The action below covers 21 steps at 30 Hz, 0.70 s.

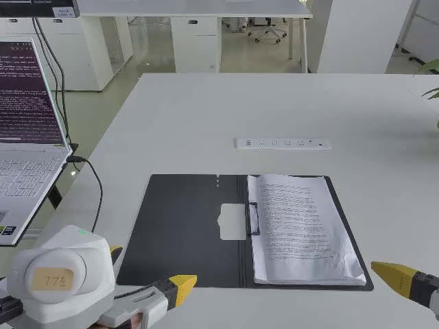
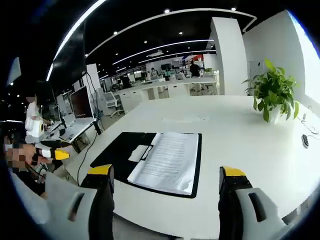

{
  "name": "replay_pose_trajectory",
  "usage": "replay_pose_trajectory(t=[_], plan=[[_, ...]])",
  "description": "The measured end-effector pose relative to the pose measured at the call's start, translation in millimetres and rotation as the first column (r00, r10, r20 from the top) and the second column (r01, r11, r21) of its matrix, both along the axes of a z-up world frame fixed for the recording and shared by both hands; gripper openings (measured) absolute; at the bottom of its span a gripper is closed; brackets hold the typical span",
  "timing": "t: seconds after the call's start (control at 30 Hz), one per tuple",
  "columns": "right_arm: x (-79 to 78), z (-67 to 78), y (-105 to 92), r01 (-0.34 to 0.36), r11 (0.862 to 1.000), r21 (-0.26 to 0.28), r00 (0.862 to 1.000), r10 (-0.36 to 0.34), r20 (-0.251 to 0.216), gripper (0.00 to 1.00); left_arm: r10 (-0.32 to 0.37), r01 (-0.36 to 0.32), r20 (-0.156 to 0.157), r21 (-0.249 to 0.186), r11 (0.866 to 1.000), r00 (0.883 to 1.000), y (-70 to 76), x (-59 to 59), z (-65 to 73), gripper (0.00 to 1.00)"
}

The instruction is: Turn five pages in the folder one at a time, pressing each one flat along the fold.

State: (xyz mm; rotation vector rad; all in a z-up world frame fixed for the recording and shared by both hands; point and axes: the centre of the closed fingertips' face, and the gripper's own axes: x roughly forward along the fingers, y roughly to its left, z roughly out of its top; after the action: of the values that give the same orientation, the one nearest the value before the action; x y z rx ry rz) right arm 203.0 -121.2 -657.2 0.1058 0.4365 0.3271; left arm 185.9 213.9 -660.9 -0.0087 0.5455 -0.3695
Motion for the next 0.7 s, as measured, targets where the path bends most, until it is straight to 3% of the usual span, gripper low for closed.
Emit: replay_pose_trajectory(t=[0.2,0.7], plan=[[-1.9,-2.0,4.2,-0.010,1.000,0.000,1.000,0.010,-0.004,0.82,0.010,-0.010,0.010,-0.013,1.000,1.000,3.6,-0.4,0.5,0.72],[-5.8,-5.1,7.1,-0.015,1.000,0.005,1.000,0.015,-0.012,0.81,0.004,-0.004,-0.003,-0.004,1.000,1.000,2.2,-1.5,-3.4,0.72]])
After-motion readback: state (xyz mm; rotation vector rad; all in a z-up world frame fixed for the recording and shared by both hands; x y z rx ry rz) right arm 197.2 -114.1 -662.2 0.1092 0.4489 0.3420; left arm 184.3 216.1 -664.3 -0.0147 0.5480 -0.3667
